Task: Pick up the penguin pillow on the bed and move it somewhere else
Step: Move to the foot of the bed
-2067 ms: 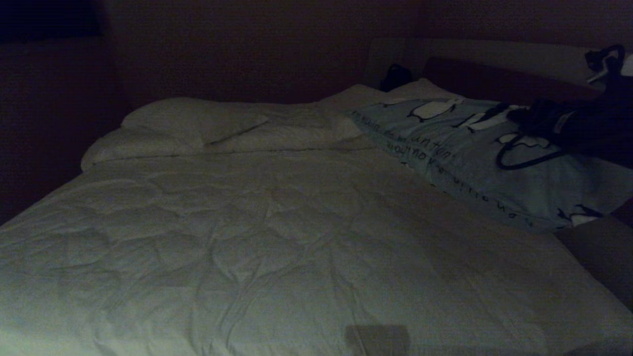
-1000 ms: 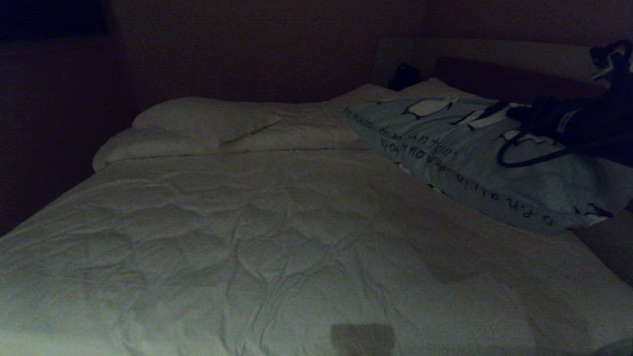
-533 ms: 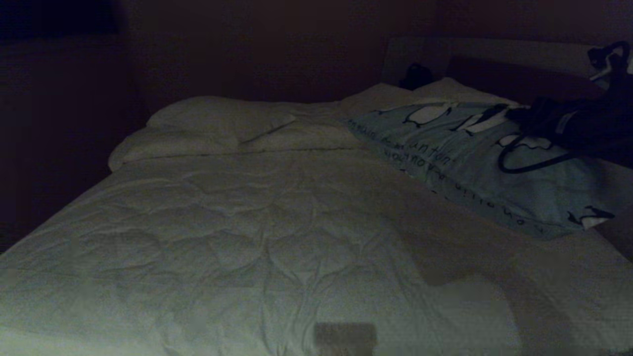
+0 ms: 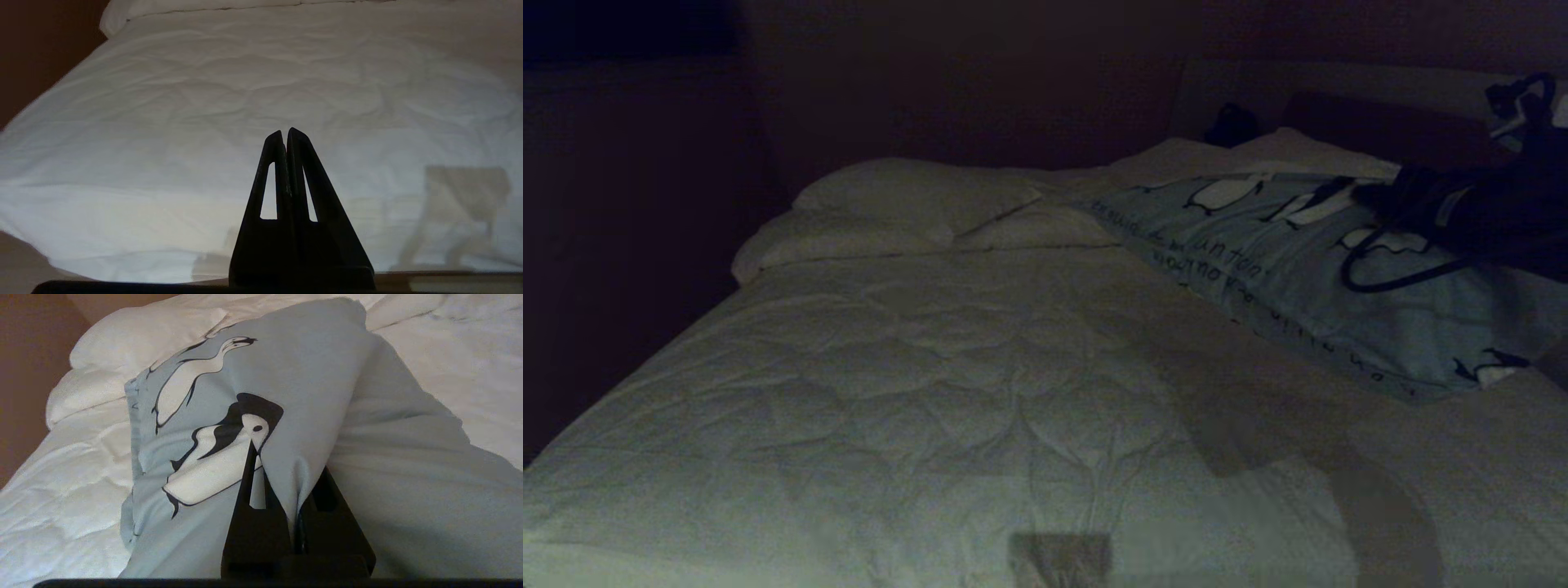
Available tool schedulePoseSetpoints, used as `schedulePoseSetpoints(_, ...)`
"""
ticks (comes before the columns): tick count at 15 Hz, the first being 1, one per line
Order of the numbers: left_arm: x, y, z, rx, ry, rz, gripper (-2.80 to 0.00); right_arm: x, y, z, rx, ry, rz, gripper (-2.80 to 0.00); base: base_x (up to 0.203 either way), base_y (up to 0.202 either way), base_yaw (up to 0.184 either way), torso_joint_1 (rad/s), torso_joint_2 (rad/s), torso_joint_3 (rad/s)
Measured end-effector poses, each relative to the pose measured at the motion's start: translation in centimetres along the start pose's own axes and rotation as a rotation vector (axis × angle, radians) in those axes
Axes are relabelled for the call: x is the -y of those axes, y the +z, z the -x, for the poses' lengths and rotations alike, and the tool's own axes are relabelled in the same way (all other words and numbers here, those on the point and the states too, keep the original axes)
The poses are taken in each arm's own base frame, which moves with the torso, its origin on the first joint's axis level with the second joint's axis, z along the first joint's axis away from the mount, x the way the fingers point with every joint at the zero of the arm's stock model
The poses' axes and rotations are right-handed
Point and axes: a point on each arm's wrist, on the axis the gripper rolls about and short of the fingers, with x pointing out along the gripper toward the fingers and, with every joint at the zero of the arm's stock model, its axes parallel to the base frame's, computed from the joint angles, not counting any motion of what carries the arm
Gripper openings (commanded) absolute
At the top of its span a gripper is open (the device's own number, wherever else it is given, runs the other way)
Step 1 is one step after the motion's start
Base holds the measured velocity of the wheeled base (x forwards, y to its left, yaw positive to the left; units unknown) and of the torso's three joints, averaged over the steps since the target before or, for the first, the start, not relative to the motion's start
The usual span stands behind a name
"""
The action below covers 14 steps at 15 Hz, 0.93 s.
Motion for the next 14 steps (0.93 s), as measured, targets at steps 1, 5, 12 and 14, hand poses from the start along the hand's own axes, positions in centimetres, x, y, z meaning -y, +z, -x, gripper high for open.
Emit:
schedulePoseSetpoints(1,0.00,0.00,0.00,0.000,0.000,0.000,-2.80,-0.03,0.00,0.00,0.000,0.001,0.000,-2.80,0.000,0.197,-0.004,-0.002,0.01,0.002)
schedulePoseSetpoints(5,0.00,-0.01,0.00,-0.001,0.000,0.000,-2.80,-0.15,-0.20,0.00,-0.007,0.005,0.001,-2.80,0.000,0.194,0.002,0.002,0.00,0.001)
schedulePoseSetpoints(12,0.00,0.00,0.00,0.000,0.000,0.000,-2.80,-0.37,-0.29,0.00,-0.009,0.012,0.003,-2.80,0.000,0.196,-0.001,0.003,0.00,0.002)
schedulePoseSetpoints(14,0.00,0.00,0.00,0.000,0.000,0.000,-2.80,-0.44,-0.37,0.00,-0.012,0.015,0.003,-2.80,0.000,0.195,0.000,0.003,0.00,0.003)
